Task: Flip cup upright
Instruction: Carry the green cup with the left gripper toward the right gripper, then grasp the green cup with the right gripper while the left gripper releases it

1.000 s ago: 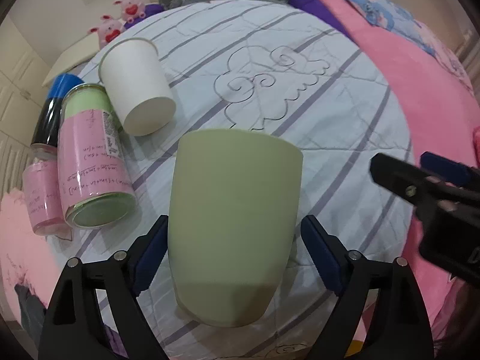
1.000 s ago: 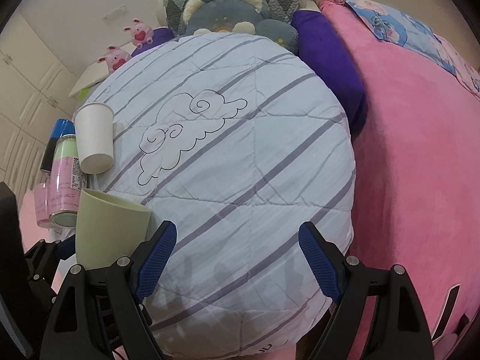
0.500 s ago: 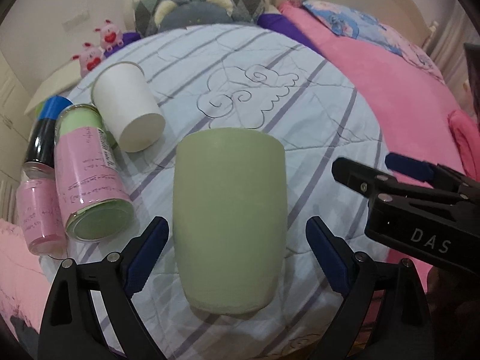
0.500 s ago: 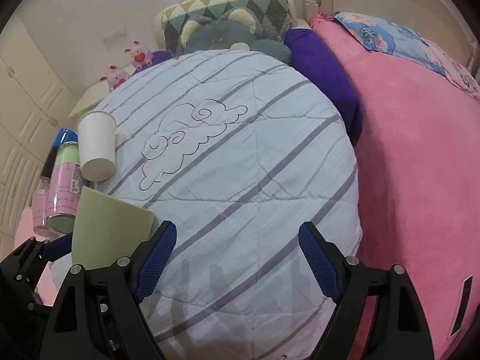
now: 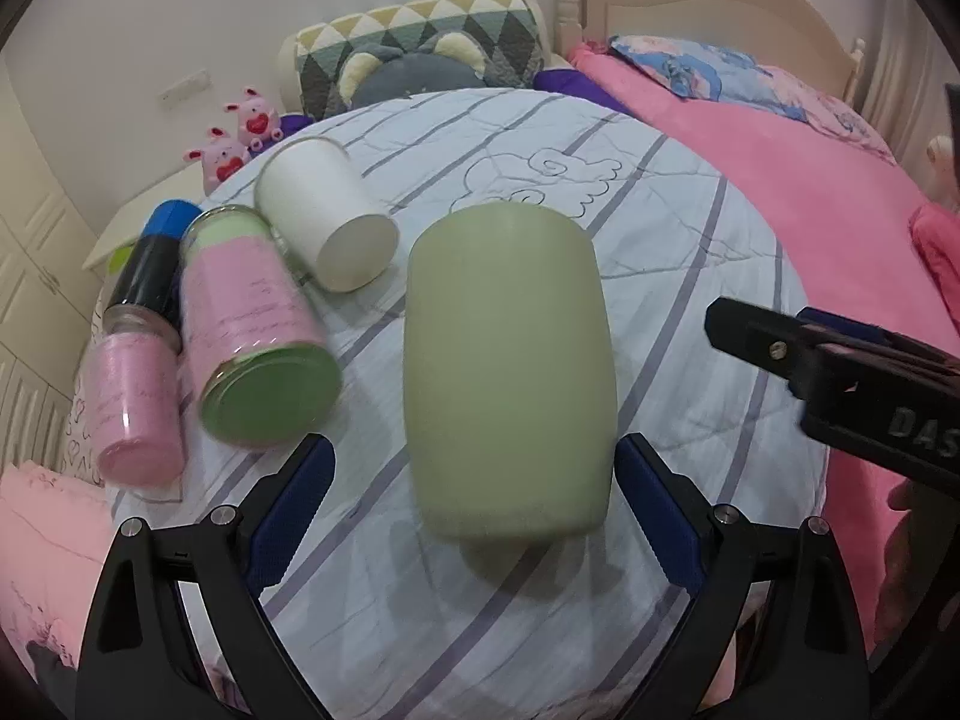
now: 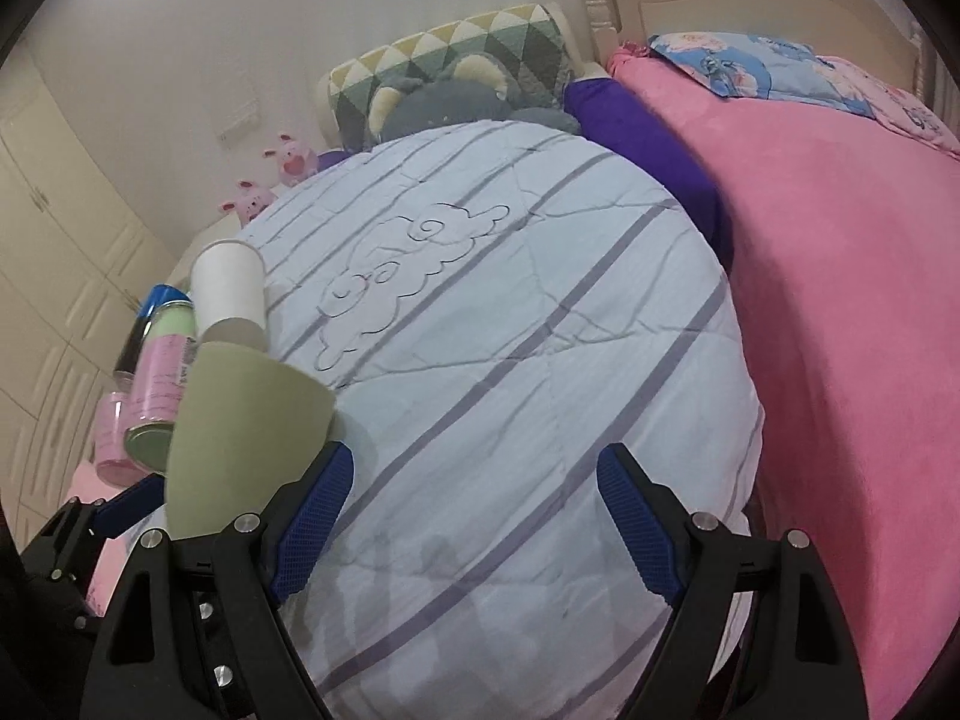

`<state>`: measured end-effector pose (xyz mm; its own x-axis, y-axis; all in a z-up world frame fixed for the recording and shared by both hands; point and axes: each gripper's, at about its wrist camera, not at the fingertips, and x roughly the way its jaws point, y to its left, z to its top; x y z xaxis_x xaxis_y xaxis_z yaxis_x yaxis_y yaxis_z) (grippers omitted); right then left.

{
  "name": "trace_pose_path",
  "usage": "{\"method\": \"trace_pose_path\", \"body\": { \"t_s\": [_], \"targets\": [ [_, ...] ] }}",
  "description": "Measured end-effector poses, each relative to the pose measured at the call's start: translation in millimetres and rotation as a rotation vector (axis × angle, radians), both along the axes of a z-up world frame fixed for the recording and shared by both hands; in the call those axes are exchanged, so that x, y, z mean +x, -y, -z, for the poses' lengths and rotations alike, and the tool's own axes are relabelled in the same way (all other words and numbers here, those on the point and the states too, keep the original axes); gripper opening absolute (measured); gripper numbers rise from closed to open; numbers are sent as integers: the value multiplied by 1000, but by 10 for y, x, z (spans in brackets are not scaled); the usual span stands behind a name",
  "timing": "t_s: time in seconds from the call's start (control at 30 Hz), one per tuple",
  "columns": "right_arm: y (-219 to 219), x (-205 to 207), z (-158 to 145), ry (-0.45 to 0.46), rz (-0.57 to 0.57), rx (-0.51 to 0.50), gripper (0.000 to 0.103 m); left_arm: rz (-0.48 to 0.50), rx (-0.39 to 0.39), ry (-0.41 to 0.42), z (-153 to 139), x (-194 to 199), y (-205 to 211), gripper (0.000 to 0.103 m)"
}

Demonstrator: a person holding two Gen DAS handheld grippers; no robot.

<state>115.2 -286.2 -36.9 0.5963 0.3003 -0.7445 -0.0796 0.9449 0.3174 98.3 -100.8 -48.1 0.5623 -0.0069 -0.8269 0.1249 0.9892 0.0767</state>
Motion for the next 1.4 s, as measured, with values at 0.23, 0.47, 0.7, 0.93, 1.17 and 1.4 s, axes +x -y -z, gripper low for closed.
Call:
{"method": "trace_pose_path", "body": {
  "t_s": [0.23, 0.47, 0.7, 0.93, 1.17, 1.4],
  "targets": [
    [-313, -146, -199, 21, -18, -4, 85, 2, 5, 38, -134, -118, -308, 96],
    [-689, -137, -237, -28, -36, -28, 85, 28, -33, 30, -183, -152, -630, 96],
    [-1012, -59, -266, -77, -28, -90, 85, 62, -73, 2, -179, -201, -972, 96],
    [-1281, 4, -323, -113, 11, -193, 85, 81, -77, 0, -191, -122, -1252, 96],
    [-1495, 191, -245, -209, 4, -197, 90, 135, -108, -20, -147, -35, -1375, 96],
    [-1650, 387, -48, -291, 0, -211, 91, 159, -146, -49, -66, 37, -1462, 98]
  ]
}}
